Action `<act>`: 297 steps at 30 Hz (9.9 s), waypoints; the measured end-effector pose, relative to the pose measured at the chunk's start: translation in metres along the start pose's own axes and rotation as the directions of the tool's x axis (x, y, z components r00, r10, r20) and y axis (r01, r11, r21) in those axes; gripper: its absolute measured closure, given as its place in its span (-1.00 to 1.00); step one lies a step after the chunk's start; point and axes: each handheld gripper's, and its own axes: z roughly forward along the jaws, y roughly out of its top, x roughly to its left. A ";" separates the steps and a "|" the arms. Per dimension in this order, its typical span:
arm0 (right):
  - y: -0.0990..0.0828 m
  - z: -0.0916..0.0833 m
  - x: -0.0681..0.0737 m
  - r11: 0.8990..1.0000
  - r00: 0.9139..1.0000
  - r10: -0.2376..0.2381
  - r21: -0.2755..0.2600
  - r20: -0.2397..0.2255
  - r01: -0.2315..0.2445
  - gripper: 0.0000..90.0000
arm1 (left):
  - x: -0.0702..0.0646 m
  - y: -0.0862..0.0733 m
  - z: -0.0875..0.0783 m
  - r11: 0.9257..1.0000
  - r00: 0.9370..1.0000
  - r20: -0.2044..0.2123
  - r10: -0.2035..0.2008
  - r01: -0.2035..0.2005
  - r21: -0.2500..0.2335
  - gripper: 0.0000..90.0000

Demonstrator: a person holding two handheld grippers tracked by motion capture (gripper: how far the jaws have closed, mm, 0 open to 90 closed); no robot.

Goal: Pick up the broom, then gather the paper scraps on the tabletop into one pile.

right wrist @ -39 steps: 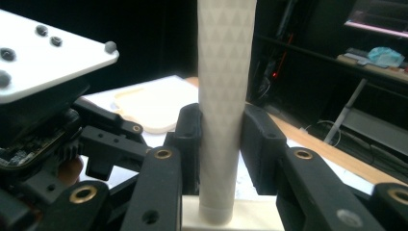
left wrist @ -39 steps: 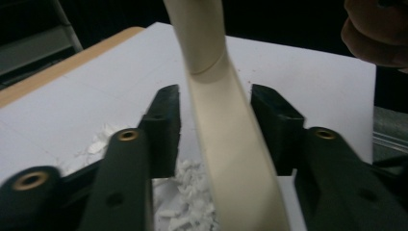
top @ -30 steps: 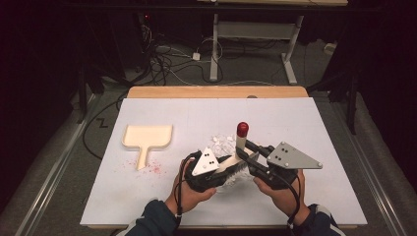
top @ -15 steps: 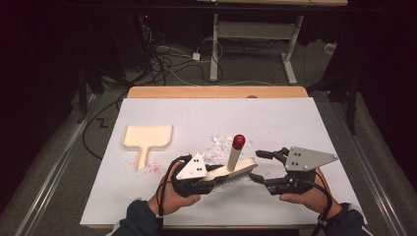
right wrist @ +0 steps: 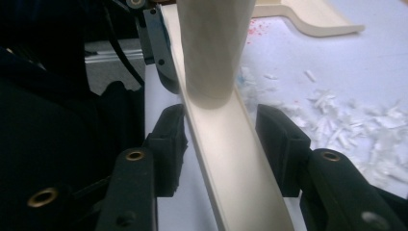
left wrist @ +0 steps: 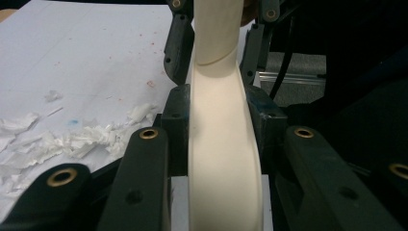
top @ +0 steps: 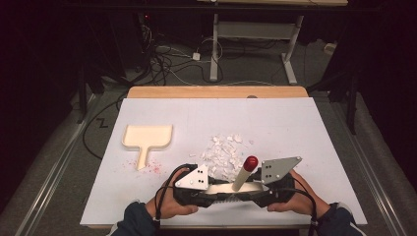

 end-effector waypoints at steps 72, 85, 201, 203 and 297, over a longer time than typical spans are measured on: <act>-0.063 -0.062 -0.119 0.920 0.639 0.296 -0.033 0.710 -0.390 0.52 | 0.000 -0.131 -0.072 0.951 0.708 -0.702 -0.078 0.265 0.162 -0.62; -0.055 -0.025 -0.138 0.930 0.613 0.197 0.052 0.765 -0.363 0.52 | -0.001 -0.129 -0.069 0.952 0.712 -0.699 -0.063 0.254 0.173 -0.62; -0.029 0.038 -0.197 0.985 0.696 0.163 -0.070 0.700 -0.160 0.52 | 0.004 -0.129 -0.062 0.937 0.754 -0.647 -0.116 0.298 0.179 -0.62; -0.031 0.042 -0.200 0.983 0.697 0.172 -0.078 0.696 -0.164 0.52 | 0.003 -0.129 -0.062 0.938 0.756 -0.644 -0.117 0.297 0.179 -0.62; -0.004 0.029 -0.038 0.951 0.762 0.279 -0.281 0.584 -0.133 0.52 | -0.002 -0.124 -0.064 0.944 0.764 -0.639 -0.083 0.267 0.196 -0.62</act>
